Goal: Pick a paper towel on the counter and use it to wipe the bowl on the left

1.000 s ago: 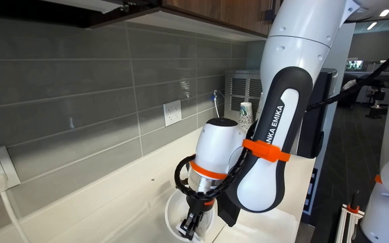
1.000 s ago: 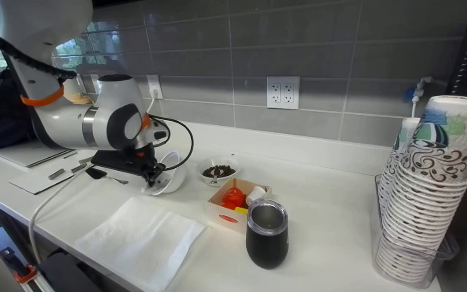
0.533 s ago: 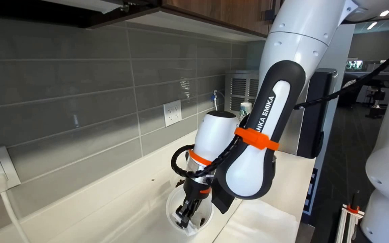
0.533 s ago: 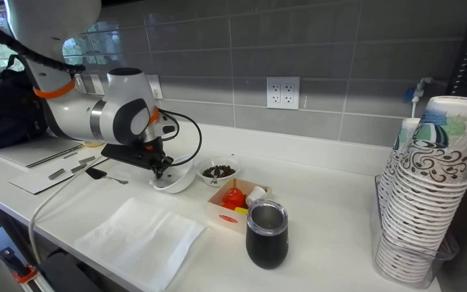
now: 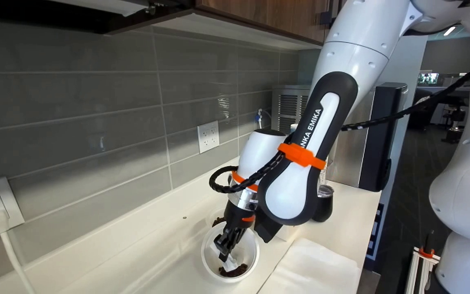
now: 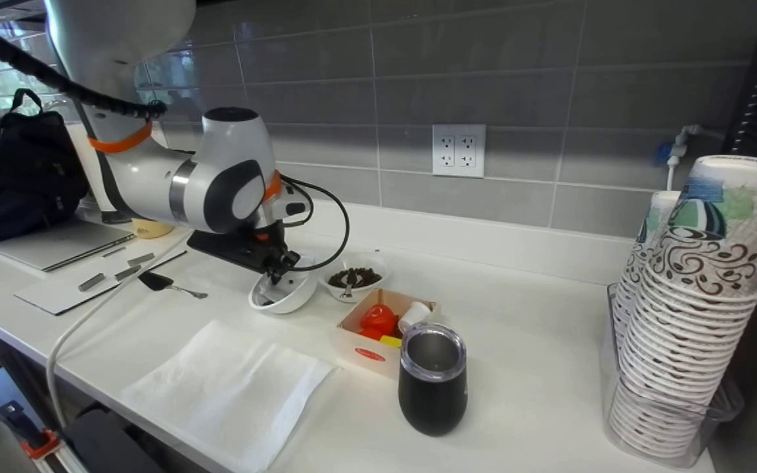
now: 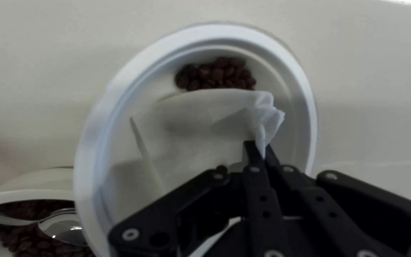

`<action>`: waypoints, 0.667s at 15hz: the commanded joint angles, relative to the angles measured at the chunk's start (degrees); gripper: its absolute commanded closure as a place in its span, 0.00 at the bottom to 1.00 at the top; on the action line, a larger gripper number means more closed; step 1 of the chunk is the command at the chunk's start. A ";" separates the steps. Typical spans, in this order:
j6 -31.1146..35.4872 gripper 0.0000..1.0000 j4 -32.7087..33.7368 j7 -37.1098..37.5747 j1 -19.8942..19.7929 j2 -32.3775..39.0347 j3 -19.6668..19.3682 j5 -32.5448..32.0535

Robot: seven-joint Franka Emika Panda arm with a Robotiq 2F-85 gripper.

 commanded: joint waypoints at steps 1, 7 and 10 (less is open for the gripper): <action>-0.53 0.99 0.87 -1.16 -3.90 0.94 2.17 0.46; -2.11 0.99 0.91 -1.20 -5.00 1.92 1.54 -0.06; -3.89 0.99 1.88 -2.00 -4.66 4.86 0.40 -0.73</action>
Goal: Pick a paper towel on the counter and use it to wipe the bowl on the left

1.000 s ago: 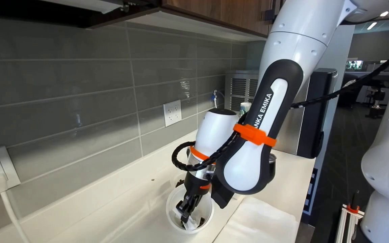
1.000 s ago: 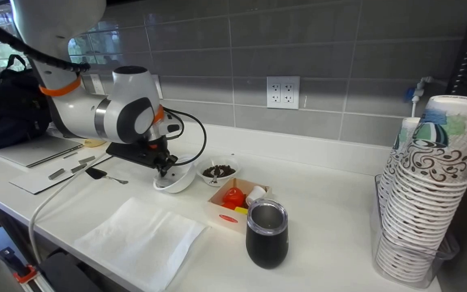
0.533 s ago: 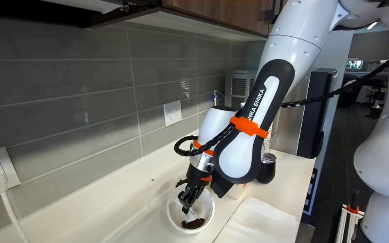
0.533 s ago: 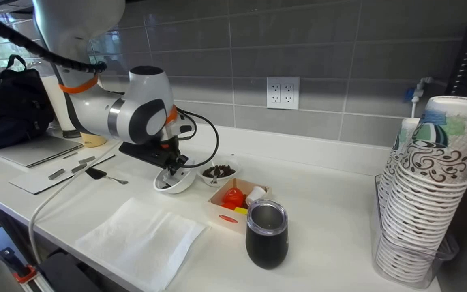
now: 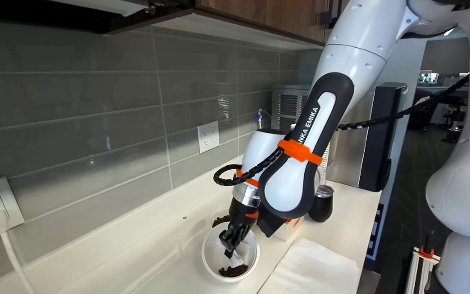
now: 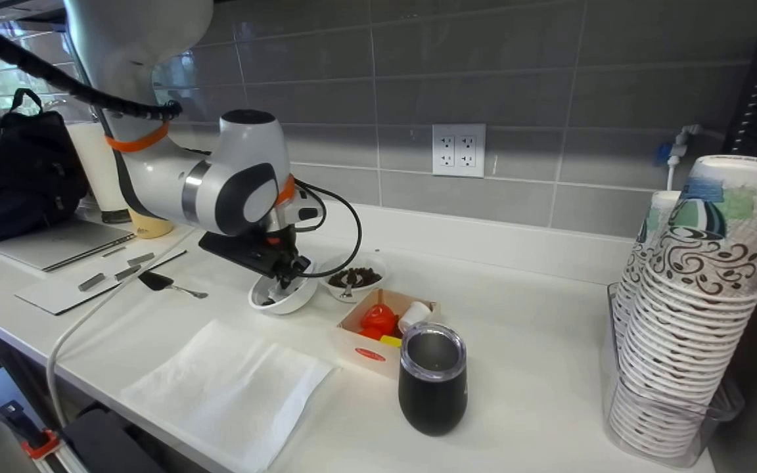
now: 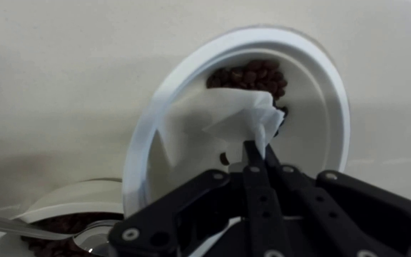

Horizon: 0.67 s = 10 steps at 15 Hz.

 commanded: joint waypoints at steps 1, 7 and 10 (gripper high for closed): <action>-3.97 0.99 2.37 -2.18 -0.66 5.08 -0.79 -0.85; -13.87 0.99 7.13 -6.27 -3.12 12.51 0.24 0.18; -19.12 0.99 10.22 -14.88 -0.61 11.73 -0.85 10.42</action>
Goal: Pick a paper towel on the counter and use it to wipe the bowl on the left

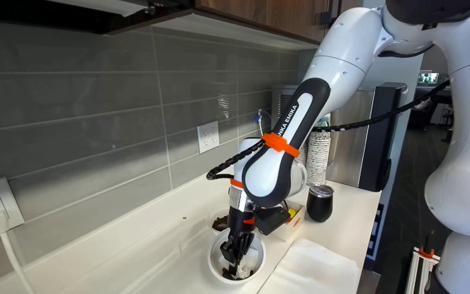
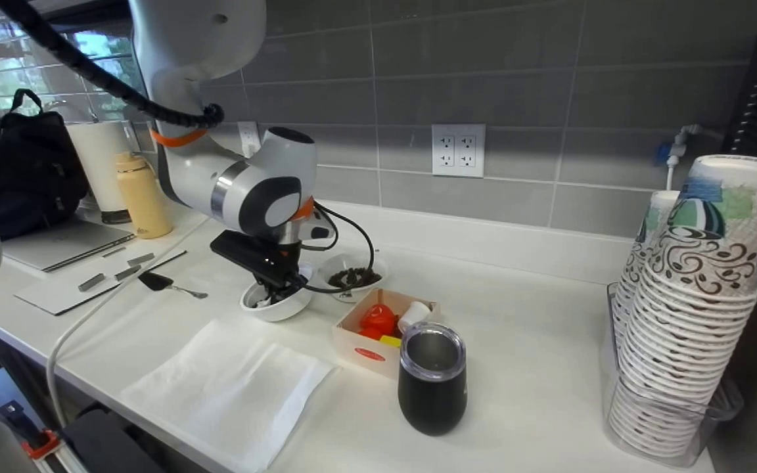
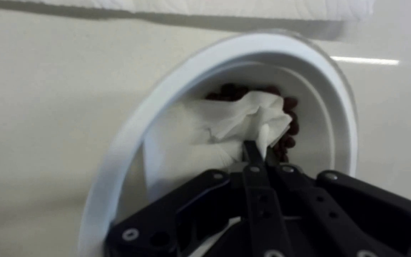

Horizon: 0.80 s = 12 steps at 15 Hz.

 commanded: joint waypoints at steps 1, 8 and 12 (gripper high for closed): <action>-6.44 0.99 4.37 -8.89 0.88 2.56 -0.13 8.64; -4.10 0.99 4.07 -17.14 2.61 -2.95 0.67 18.98; -3.45 0.99 1.78 -18.49 5.92 -7.81 -1.26 18.87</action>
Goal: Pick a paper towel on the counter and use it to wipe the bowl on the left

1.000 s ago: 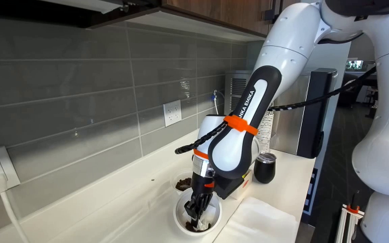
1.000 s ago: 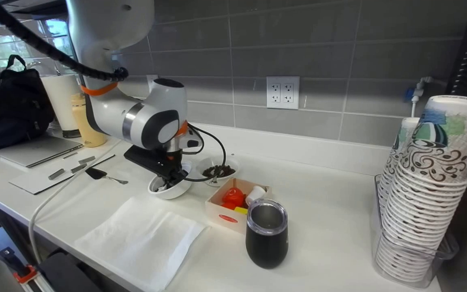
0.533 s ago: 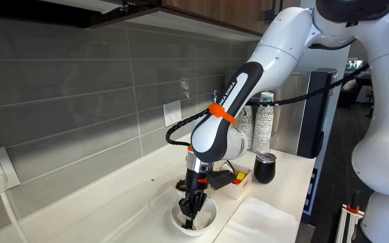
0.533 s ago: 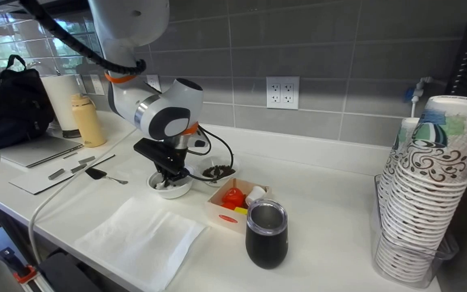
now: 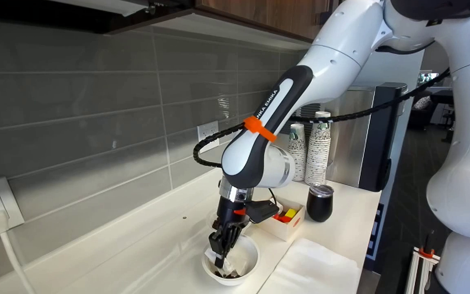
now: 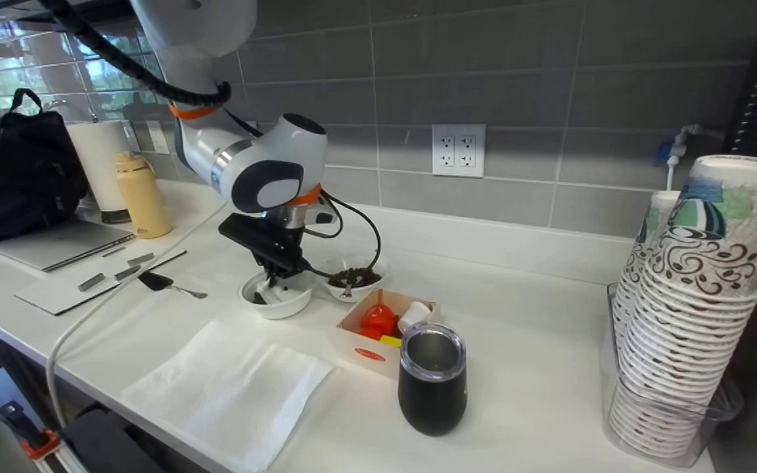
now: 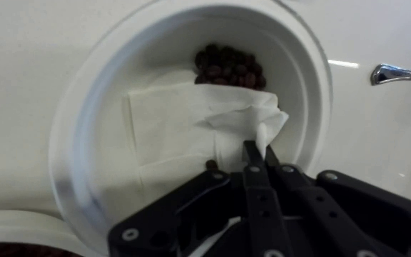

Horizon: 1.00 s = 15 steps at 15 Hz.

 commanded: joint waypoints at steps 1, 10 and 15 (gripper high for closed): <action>1.11 0.99 -3.52 -2.24 4.34 -7.74 -2.26 2.02; 7.76 0.99 -11.59 2.65 5.16 -19.12 -3.30 -7.63; 6.69 0.99 -13.35 6.52 17.56 -22.38 -17.26 -12.73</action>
